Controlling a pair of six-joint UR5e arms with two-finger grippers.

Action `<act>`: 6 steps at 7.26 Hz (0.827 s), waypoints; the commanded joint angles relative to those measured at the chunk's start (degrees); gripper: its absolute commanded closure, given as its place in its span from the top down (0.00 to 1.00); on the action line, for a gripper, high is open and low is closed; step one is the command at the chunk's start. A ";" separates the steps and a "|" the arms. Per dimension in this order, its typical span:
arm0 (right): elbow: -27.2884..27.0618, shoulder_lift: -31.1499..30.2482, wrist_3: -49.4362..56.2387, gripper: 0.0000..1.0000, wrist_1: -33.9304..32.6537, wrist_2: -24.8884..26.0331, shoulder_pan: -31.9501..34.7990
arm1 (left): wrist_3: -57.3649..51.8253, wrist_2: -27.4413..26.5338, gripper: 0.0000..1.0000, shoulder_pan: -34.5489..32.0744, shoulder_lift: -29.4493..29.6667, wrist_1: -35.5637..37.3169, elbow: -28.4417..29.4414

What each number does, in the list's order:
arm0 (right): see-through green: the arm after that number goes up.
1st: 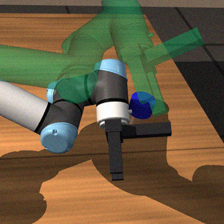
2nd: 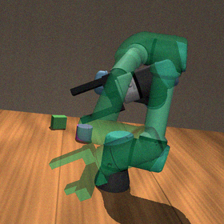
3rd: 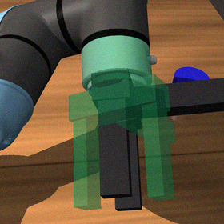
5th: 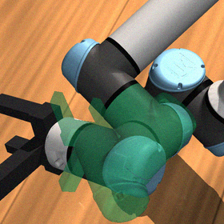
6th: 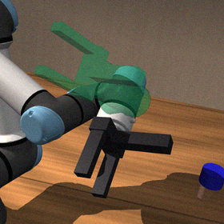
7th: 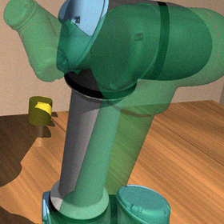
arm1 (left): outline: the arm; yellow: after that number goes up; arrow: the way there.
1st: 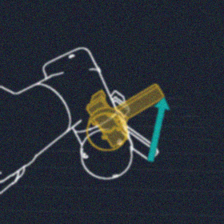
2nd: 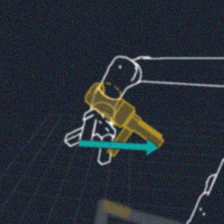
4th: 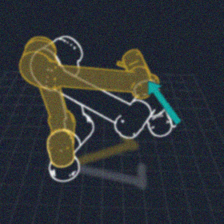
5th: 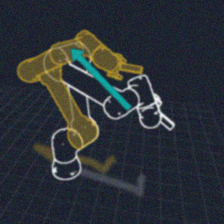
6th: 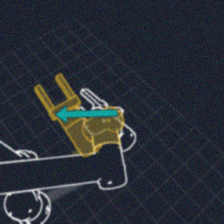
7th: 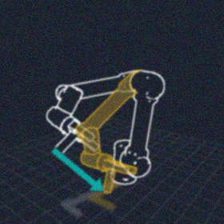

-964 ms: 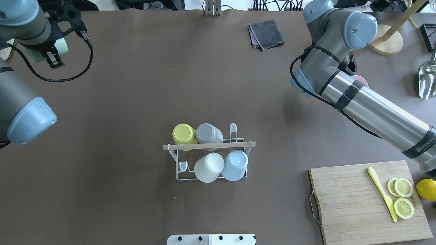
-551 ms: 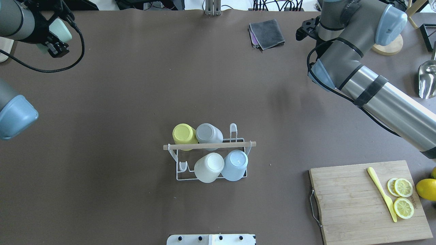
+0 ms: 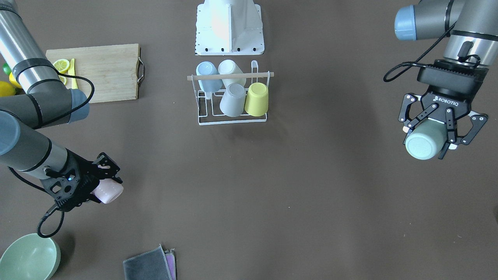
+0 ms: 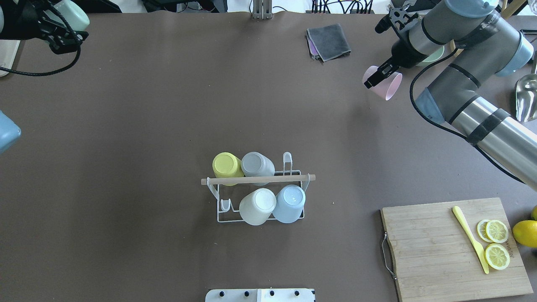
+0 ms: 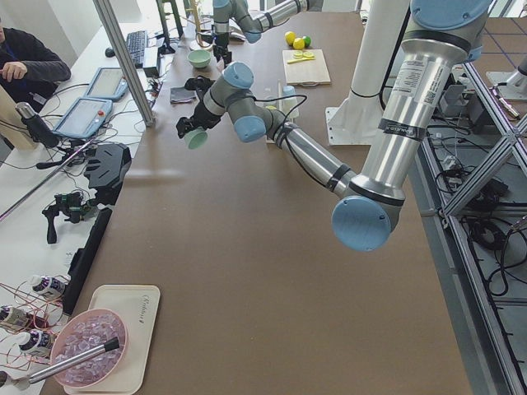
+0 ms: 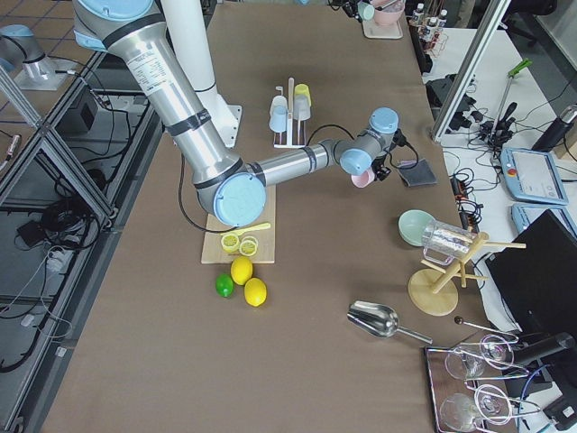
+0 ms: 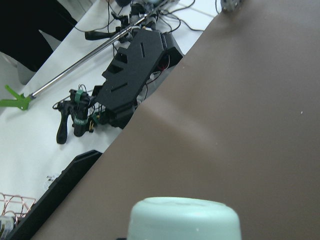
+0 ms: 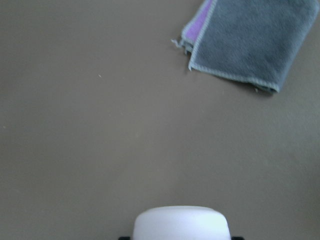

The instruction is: Place cup on cup holder

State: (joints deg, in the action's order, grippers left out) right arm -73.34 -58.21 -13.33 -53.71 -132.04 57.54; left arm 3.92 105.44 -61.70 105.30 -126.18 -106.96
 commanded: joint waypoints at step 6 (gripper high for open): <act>0.65 -0.32 -23.45 0.39 41.26 9.84 -6.37 | 11.35 4.78 0.00 7.68 -5.09 -53.55 3.51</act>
State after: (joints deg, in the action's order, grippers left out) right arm -72.66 -58.49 -32.26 -18.72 -124.41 52.49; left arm 12.57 110.22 -58.43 101.37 -169.58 -103.65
